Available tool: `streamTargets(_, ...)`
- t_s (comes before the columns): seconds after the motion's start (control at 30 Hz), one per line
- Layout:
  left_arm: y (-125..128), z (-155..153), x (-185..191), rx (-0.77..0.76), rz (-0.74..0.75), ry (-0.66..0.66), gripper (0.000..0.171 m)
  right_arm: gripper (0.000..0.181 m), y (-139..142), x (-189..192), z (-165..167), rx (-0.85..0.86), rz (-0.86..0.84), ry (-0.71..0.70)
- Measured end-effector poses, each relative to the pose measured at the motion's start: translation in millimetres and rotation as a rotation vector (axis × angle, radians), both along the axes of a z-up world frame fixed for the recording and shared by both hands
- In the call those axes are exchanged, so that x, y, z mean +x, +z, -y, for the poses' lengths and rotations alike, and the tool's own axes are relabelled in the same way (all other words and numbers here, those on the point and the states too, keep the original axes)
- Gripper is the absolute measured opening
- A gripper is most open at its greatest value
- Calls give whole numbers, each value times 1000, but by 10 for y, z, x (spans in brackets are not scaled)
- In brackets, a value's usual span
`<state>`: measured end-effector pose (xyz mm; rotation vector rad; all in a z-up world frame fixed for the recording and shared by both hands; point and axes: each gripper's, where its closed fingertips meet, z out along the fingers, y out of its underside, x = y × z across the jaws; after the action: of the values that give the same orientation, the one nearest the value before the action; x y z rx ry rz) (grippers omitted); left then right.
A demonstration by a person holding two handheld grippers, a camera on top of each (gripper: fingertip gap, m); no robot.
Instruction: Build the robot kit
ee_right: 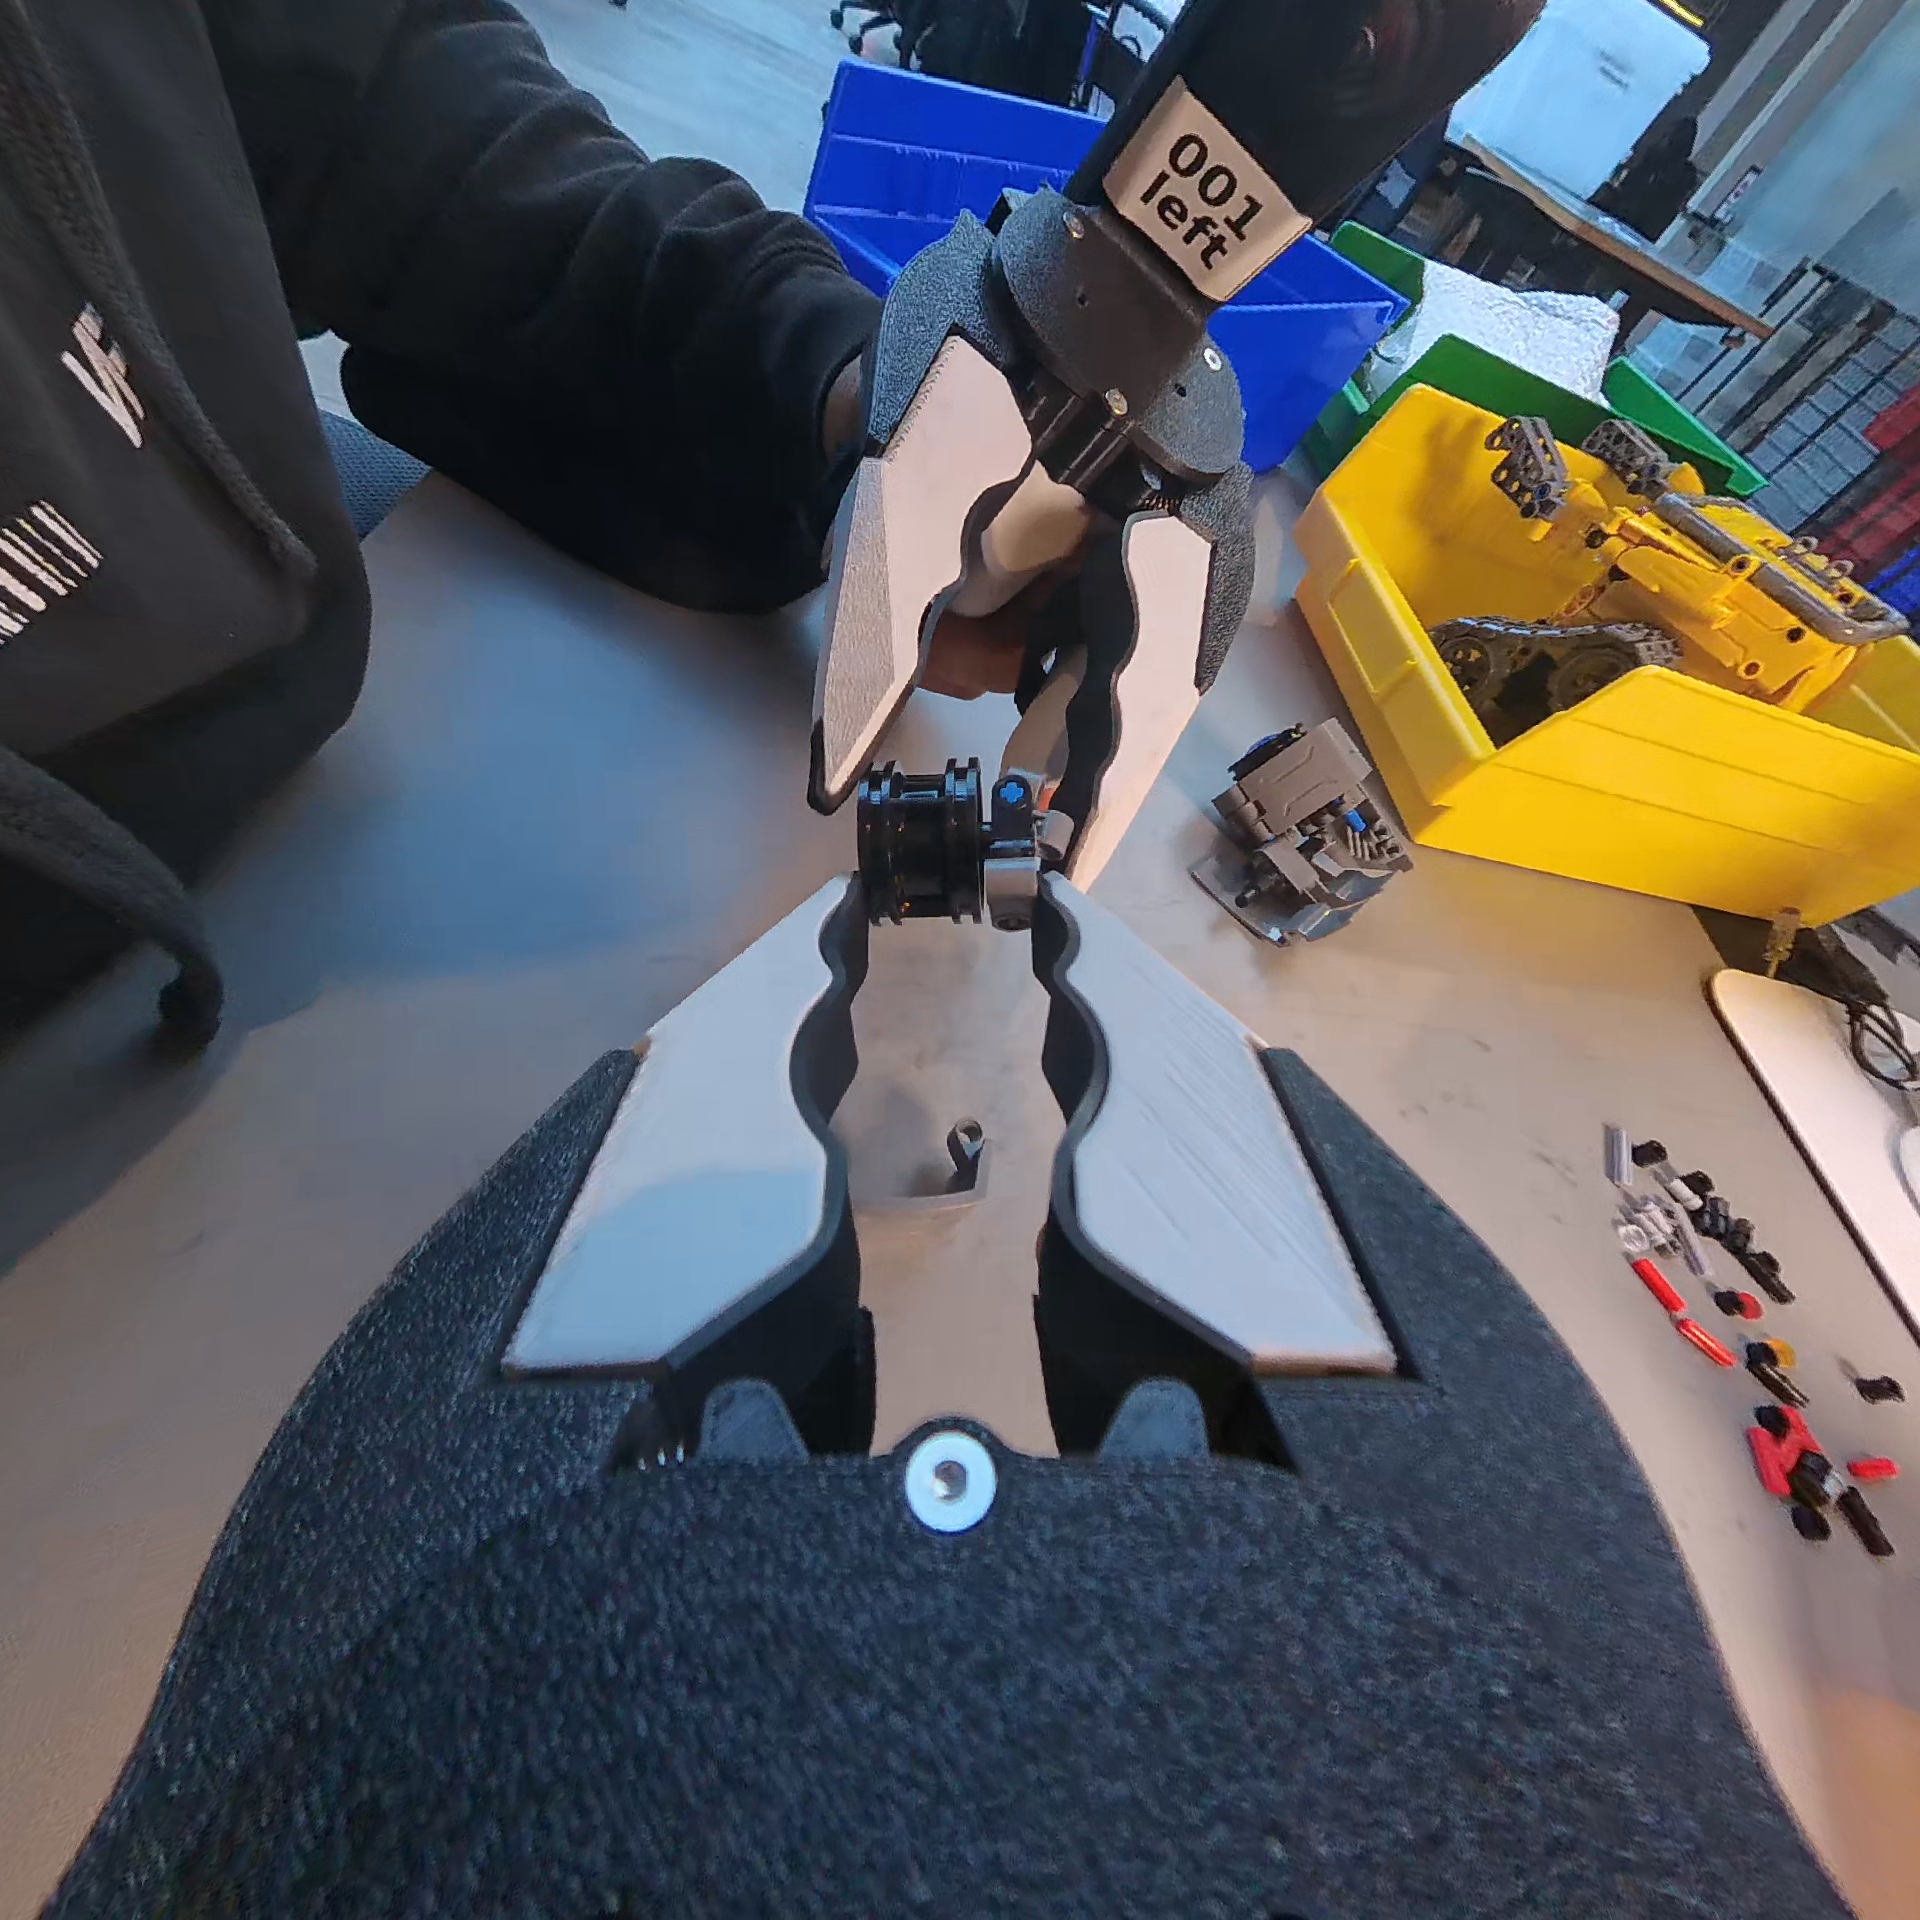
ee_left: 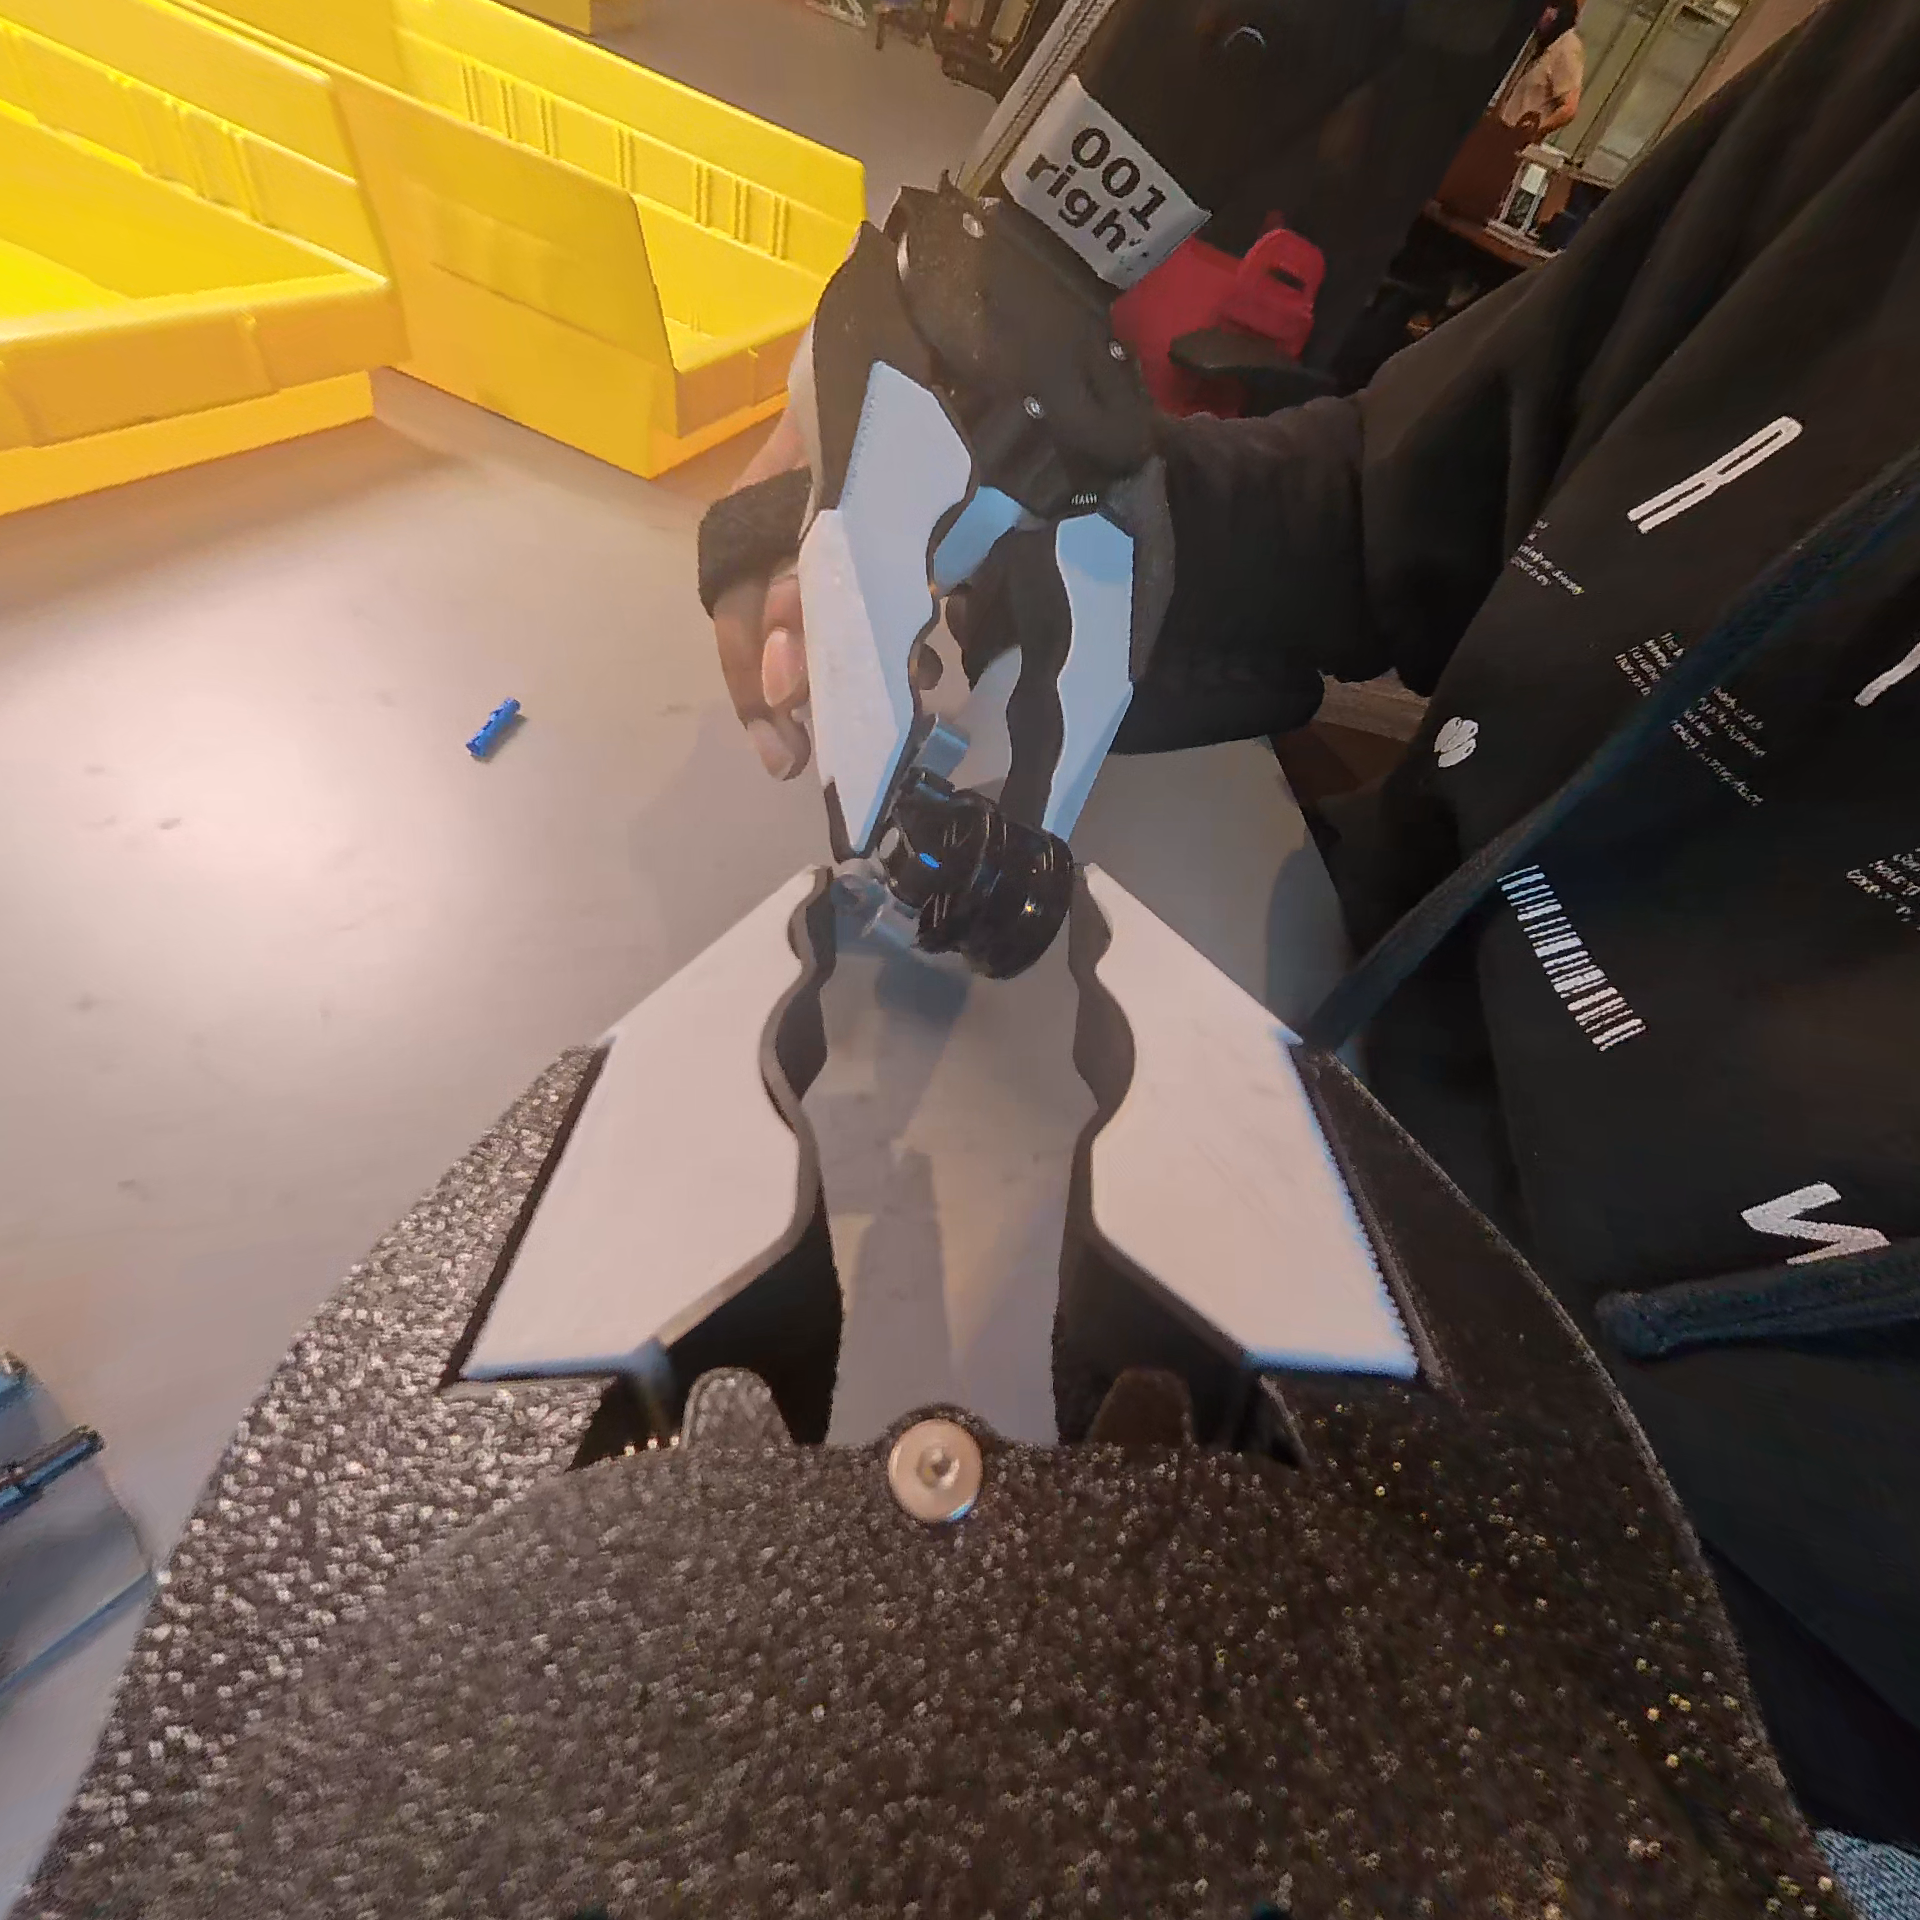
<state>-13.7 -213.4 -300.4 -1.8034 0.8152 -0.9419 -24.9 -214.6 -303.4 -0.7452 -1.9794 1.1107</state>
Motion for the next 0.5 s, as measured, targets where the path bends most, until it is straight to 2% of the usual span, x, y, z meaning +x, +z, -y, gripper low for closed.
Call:
streamTargets(0.17, 32, -23, -29, 11, 14, 20, 44, 32, 25, -27, -46, -29, -8, -32)
streamTargets(0.33, 135, -135, -150, 55, 45, 116, 41, 37, 129, -103, -232, -66, -56, -142)
streamTargets(0.4, 191, -177, -198, 80, 65, 154, 33, 37, 170, -133, -295, -78, -81, -184)
streamTargets(0.5, 246, -200, -229, 92, 96, 179, 33, 32, 223, -143, -305, -114, -101, -191)
